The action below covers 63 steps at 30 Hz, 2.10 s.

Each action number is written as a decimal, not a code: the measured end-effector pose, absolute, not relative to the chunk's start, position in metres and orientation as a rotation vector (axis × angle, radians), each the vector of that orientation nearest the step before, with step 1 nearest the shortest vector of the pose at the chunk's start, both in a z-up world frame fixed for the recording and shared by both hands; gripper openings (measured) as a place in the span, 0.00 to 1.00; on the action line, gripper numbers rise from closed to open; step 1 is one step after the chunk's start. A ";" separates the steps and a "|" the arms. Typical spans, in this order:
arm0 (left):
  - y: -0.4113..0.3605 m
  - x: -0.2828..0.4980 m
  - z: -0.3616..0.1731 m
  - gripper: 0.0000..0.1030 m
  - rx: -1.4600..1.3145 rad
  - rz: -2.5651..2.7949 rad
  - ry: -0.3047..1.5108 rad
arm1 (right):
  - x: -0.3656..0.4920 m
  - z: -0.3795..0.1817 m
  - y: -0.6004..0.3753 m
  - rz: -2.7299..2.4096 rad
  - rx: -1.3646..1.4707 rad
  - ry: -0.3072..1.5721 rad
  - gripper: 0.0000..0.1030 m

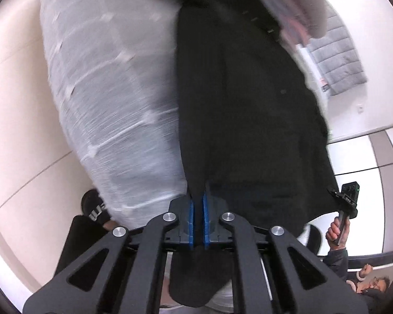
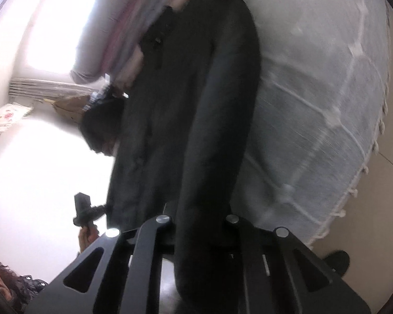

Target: Fold large clothes

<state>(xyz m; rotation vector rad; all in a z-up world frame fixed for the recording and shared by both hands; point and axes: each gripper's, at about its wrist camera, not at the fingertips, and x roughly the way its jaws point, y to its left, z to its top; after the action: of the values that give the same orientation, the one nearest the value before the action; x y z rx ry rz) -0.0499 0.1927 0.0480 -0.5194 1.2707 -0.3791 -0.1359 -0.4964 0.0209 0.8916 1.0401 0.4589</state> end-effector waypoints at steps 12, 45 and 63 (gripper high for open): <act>0.197 -0.114 0.122 0.03 -0.524 -0.503 1.175 | -0.208 0.071 -0.496 0.522 0.923 0.907 0.10; -0.004 -0.033 0.104 0.91 0.016 -0.282 0.738 | -0.063 -0.055 -0.776 0.004 1.586 0.357 0.78; -0.027 -0.007 0.030 0.91 0.012 -0.198 0.862 | -0.012 -0.093 -0.843 -0.072 1.562 0.295 0.81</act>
<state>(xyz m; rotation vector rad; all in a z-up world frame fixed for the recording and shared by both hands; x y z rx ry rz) -0.0072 -0.0272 0.0301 0.0117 0.8624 -0.1982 -0.0121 -0.8429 -0.0929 1.5618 0.2951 -0.0724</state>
